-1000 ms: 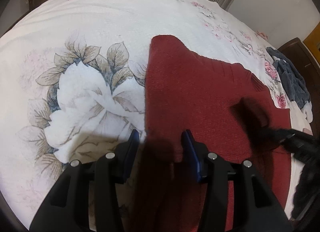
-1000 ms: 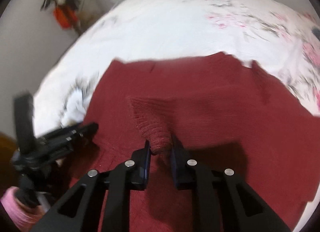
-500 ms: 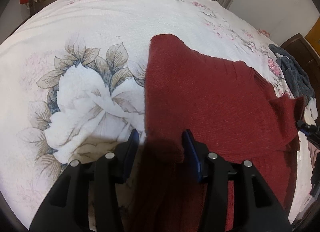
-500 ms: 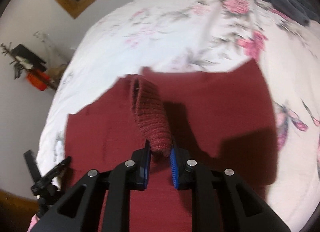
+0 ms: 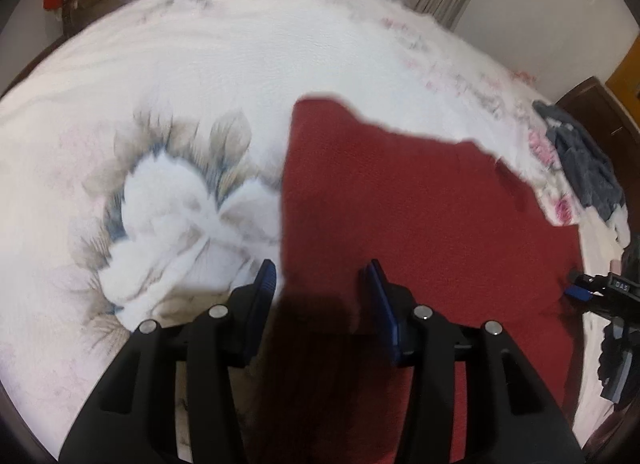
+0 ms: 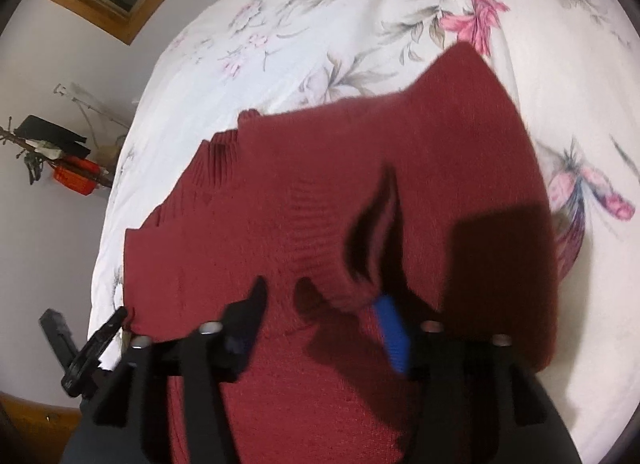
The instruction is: Fold small clothes
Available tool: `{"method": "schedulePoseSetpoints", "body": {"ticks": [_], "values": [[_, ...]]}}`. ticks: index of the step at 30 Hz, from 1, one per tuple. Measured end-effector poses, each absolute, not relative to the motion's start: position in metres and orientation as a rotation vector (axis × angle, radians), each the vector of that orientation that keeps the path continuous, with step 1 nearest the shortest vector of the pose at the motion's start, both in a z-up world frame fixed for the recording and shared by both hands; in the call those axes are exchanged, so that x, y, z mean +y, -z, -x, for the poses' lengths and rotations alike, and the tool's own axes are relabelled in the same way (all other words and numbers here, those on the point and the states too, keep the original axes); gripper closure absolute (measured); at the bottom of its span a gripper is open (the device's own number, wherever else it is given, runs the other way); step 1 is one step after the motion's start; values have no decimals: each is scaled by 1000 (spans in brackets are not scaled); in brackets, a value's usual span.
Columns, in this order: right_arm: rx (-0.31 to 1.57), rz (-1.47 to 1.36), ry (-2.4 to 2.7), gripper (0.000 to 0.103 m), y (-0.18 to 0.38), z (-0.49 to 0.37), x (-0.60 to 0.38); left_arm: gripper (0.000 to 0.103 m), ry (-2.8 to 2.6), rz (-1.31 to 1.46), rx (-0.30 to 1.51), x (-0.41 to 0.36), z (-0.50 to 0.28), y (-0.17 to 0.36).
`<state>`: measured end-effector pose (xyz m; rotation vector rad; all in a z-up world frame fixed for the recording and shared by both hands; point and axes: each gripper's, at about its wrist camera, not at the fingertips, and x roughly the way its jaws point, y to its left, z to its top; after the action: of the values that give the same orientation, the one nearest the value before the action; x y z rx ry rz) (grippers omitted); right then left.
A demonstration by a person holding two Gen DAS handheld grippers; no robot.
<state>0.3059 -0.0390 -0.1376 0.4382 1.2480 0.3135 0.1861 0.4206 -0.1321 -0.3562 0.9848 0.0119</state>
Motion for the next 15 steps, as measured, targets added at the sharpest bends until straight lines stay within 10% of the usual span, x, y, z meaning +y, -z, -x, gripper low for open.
{"method": "schedulePoseSetpoints", "body": {"ticks": [3, 6, 15], "values": [[1258, -441, -293, 51, 141, -311, -41, 55, 24, 292, 991, 401, -195, 126], [1287, -438, -262, 88, 150, -311, -45, 55, 35, 279, 1029, 391, -202, 136], [1292, -454, -270, 93, 160, -291, -57, 55, 35, 268, 1074, 389, -208, 154]]}}
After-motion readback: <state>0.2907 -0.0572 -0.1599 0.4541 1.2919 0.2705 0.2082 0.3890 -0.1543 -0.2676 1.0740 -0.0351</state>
